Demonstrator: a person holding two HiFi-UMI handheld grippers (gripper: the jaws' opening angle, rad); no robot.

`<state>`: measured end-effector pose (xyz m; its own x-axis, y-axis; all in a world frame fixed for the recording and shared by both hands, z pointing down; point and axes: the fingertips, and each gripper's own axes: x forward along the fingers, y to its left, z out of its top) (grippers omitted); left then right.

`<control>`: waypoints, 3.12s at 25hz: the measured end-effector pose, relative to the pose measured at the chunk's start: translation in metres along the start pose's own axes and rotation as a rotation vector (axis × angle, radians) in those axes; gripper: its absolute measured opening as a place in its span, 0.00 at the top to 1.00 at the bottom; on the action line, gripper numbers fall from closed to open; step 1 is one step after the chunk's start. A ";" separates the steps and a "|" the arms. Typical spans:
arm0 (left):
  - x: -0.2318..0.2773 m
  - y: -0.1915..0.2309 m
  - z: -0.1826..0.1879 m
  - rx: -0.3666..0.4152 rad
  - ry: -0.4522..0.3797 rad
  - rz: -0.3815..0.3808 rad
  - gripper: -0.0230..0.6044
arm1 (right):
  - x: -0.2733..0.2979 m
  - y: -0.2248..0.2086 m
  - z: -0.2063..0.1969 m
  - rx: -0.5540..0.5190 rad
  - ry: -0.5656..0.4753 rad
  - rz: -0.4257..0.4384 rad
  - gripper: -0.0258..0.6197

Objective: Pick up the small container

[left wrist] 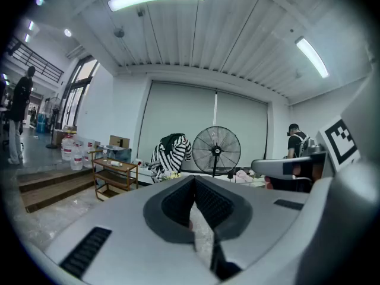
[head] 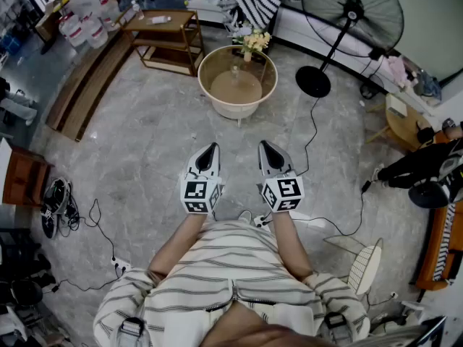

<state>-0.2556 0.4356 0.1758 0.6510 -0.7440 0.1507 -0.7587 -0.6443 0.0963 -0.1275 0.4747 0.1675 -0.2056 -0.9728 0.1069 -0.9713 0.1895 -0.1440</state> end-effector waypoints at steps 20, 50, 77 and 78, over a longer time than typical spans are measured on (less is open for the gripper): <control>0.020 -0.060 -0.021 0.016 0.017 0.027 0.96 | -0.027 -0.049 -0.002 0.007 -0.055 0.048 0.95; 0.368 0.108 0.042 -0.041 0.009 0.035 0.96 | 0.317 -0.193 0.057 -0.059 -0.001 0.075 0.95; 0.562 0.214 0.023 -0.041 0.132 0.059 0.96 | 0.518 -0.297 0.047 -0.062 0.067 0.060 0.95; 0.568 0.213 0.017 -0.042 0.136 0.068 0.96 | 0.522 -0.304 0.040 -0.063 0.072 0.066 0.95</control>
<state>-0.0469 -0.1275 0.2657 0.5909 -0.7530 0.2896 -0.8031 -0.5831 0.1224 0.0650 -0.0959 0.2281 -0.2756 -0.9461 0.1700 -0.9604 0.2634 -0.0913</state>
